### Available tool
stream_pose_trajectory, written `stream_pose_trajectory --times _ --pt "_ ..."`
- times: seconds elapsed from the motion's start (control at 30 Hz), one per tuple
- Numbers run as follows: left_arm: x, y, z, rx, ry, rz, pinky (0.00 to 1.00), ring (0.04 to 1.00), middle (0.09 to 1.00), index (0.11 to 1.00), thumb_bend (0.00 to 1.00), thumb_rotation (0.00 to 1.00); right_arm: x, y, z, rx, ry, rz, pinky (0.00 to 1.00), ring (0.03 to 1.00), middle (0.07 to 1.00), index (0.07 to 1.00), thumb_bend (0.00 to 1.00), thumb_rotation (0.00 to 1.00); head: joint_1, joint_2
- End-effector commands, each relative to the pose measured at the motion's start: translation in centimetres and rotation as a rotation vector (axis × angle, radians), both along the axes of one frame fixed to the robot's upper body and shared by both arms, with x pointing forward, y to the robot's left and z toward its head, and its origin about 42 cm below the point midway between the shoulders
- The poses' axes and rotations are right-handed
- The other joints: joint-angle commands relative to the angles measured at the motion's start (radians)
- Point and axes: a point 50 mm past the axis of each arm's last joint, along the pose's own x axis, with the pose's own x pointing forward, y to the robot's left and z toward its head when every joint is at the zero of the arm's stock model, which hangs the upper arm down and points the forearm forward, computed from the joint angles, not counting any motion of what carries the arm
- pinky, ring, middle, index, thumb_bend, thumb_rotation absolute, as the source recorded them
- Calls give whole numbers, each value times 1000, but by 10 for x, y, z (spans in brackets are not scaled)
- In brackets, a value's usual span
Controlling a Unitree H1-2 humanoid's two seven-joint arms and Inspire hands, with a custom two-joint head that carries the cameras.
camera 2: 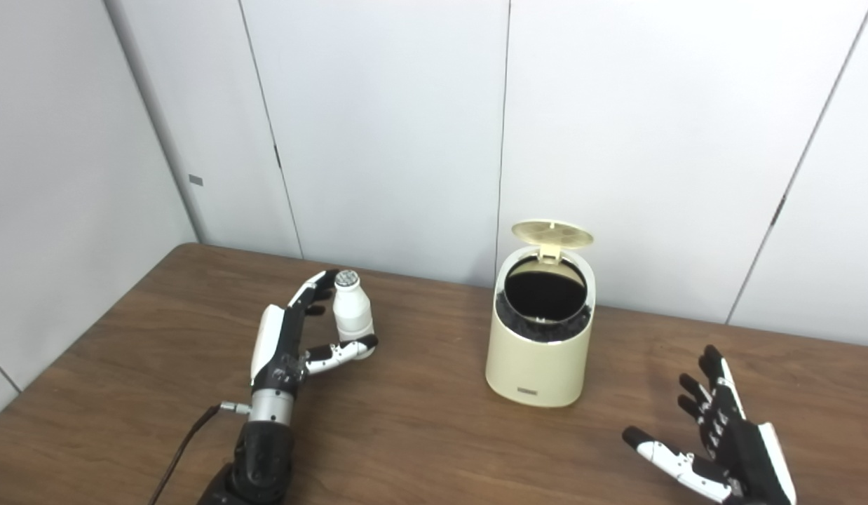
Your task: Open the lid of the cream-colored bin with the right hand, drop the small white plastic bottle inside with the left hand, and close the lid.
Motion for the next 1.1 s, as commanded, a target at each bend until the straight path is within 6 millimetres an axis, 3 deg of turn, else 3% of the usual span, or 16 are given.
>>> stream_pose_trajectory --times 0.0,0.53,0.8,0.93,1.07 --pt "7 3 8 19 -45 2 785 853 872 874 845 174 6 0 18 -9 -93 20 901 928 1000 1000 554 0 1 1" --pt "10 -3 5 10 -40 -24 782 846 860 870 837 174 6 1 17 -5 -96 26 874 898 1000 1000 581 0 -7 5" --pt "12 -5 -1 -16 -12 -60 673 768 809 815 818 139 7 1 20 -18 -104 22 867 890 1000 1000 573 0 -11 10" --pt "14 -6 -5 32 17 -57 645 730 759 751 737 44 7 -1 20 -44 -107 37 870 886 1000 1000 587 0 -11 10" --pt "15 -8 -8 60 26 -32 580 684 723 724 718 3 6 -2 20 -38 -105 44 886 894 1000 1000 603 0 -9 14"
